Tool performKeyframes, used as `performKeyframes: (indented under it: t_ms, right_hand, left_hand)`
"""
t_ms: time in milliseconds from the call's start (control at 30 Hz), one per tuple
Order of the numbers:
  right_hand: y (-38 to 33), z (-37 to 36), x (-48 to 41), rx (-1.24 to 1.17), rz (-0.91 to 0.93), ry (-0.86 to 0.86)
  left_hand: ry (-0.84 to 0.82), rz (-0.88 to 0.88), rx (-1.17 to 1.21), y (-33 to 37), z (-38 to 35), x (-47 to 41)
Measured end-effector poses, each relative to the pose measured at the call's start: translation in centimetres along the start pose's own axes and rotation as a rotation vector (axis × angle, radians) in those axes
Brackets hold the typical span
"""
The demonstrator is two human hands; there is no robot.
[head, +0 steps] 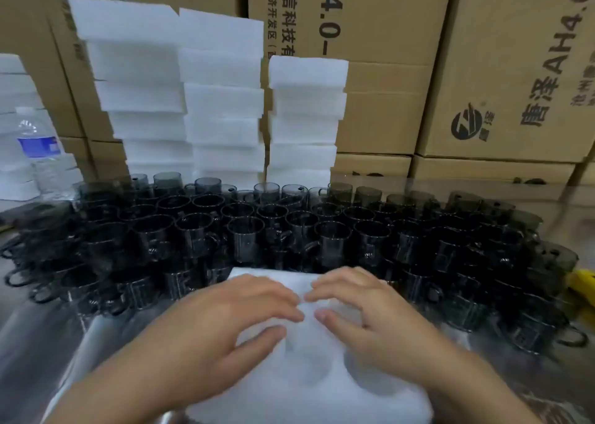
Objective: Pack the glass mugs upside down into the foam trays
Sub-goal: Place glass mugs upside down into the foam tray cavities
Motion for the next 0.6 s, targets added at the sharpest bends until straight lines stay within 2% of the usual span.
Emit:
performKeyframes:
  t_ms: [100,433,600]
  right_hand:
    - [0.8,-0.8,-1.8,0.029,-0.031,-0.058]
    - [2.0,-0.9,-2.9,-0.076,-0.053,-0.070]
    - [2.0,-1.0,-2.8,-0.051,-0.038,-0.085]
  left_hand:
    - [-0.210,0.044,0.083,-0.3,-2.4,-4.7]
    - [-0.271,0.242,0.439,-4.2,-5.2,-6.8]
    - [-0.250,0.263,0.511,-4.7,-5.4,-6.1]
Point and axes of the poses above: each hand's wrist, its own x-axis away from the middle knuckle, its own z-axis out of the back of the hand, y = z × x, the point moved 10 cm from there along -x, towards the middle knuckle, and after that the axes turned 4 degrees about y, right-handed, at the moved point
